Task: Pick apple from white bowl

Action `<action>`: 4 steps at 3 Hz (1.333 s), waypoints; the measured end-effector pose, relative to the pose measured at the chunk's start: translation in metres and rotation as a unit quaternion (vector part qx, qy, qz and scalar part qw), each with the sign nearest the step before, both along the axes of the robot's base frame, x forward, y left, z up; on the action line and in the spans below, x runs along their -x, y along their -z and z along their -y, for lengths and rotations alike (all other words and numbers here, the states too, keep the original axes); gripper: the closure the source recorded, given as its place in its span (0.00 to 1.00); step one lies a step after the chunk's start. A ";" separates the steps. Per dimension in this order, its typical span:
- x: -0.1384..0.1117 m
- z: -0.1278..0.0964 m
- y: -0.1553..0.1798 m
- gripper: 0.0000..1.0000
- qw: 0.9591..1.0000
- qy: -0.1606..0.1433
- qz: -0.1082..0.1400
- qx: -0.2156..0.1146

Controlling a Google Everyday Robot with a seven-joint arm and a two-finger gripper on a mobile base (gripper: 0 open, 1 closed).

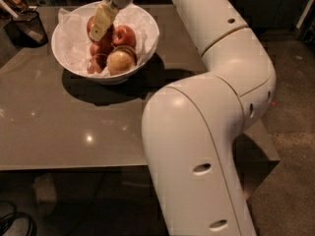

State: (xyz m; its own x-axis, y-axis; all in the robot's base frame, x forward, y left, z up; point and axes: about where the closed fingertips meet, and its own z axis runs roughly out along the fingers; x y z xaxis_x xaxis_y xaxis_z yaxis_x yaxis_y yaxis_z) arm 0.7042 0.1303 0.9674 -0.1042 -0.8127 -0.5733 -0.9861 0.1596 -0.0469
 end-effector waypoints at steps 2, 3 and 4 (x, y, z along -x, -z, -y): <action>0.037 0.004 -0.059 1.00 0.997 -0.044 0.026 -0.057; 0.063 0.007 -0.079 1.00 0.993 -0.075 0.031 -0.090; 0.091 0.020 -0.092 1.00 0.990 -0.079 0.036 -0.116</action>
Offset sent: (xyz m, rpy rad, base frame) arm -0.0756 -0.0189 0.0912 0.1710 -0.0588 0.1666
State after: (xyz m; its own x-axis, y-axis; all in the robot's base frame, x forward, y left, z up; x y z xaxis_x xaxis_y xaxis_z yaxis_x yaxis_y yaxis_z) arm 0.6135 0.1106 1.0592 0.0615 -0.6619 -0.7471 -0.9950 0.0184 -0.0982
